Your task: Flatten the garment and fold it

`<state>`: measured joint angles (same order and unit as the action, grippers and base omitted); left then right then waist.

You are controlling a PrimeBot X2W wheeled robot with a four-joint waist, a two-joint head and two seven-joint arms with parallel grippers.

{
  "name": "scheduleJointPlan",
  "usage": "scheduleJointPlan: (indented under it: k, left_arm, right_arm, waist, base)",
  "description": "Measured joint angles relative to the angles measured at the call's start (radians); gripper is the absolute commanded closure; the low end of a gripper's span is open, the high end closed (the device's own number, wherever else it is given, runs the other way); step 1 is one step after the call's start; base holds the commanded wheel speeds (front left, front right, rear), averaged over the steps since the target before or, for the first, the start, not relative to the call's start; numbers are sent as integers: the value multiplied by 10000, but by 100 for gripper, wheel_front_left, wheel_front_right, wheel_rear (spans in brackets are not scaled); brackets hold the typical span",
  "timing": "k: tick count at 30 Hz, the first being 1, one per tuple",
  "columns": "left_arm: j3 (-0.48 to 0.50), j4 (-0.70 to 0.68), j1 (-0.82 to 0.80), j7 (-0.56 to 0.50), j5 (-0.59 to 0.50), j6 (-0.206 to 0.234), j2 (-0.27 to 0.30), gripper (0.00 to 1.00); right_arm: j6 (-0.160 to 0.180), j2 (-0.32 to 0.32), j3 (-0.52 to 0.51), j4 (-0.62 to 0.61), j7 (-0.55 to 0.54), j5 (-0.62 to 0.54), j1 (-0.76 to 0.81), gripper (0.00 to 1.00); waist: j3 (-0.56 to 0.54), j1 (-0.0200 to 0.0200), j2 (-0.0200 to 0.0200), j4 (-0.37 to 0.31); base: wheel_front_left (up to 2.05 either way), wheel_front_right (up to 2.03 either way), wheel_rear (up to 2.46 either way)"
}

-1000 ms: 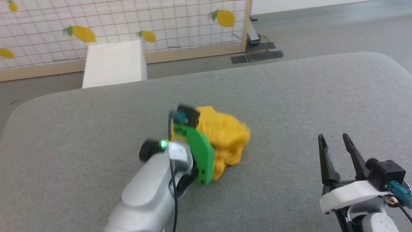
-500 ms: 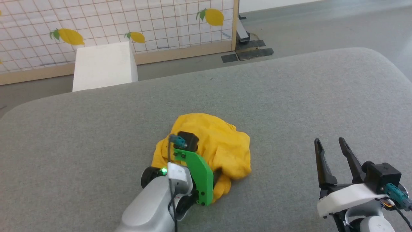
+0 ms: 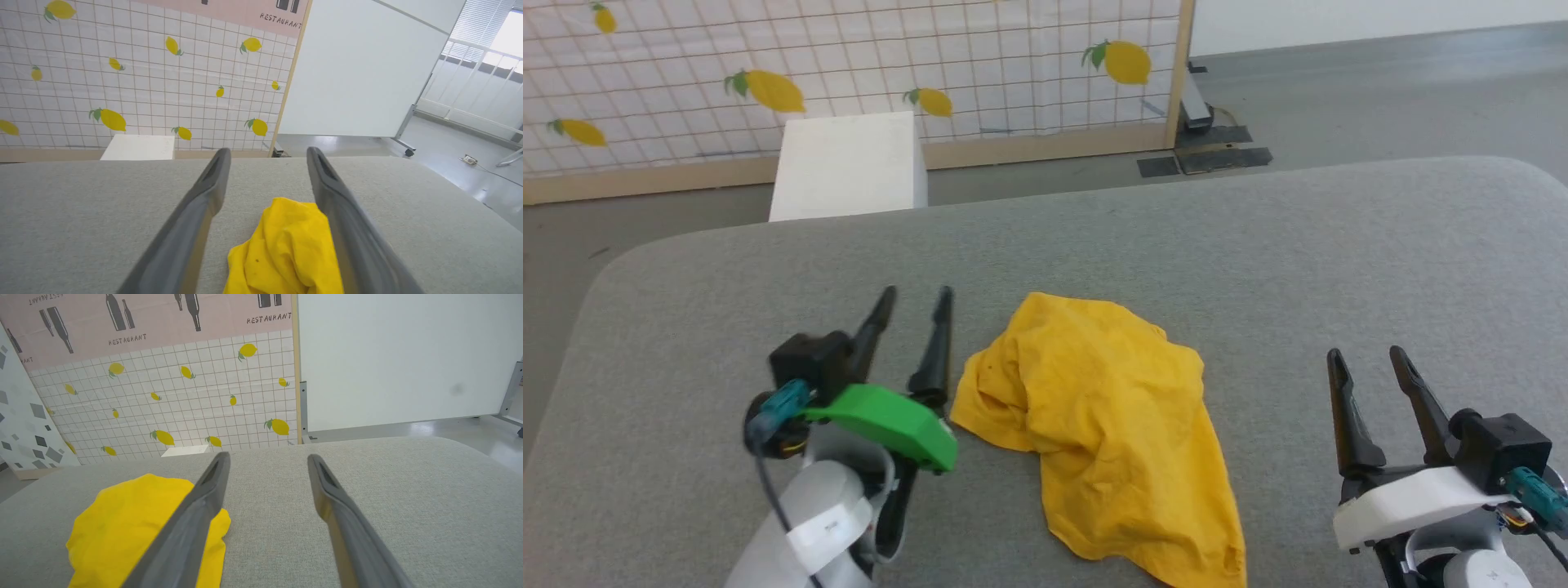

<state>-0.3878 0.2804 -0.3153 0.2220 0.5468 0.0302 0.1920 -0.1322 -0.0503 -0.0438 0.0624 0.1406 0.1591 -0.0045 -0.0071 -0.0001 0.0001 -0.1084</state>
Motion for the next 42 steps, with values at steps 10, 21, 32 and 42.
scheduleJointPlan:
  k: [10,21,32,42]
  left_arm:
    - [1862,-1252,1522,353,-1406,234,224,0]
    - [3093,-2163,2793,353,-2470,-485,-876,0]
    - [3156,-2334,2494,353,-2828,-1099,-1333,0]
    - [3166,-2243,2332,353,-2727,-1175,-1367,0]
  right_arm:
    - [0,0,-52,-153,-198,-155,51,0]
    - [0,2,15,1152,-2339,-353,-982,0]
    - [0,-487,-389,5262,-5695,-359,-4212,0]
    - [4,-709,332,6401,-8040,917,-5118,100]
  waist:
    - [-11,0,0,665]
    - [131,1,0,1358]
    - [864,1,0,2159]
    - [1434,1,0,2729]
  base:
    - [0,0,0]
    - [0,0,0]
    - [0,0,0]
    - [0,0,0]
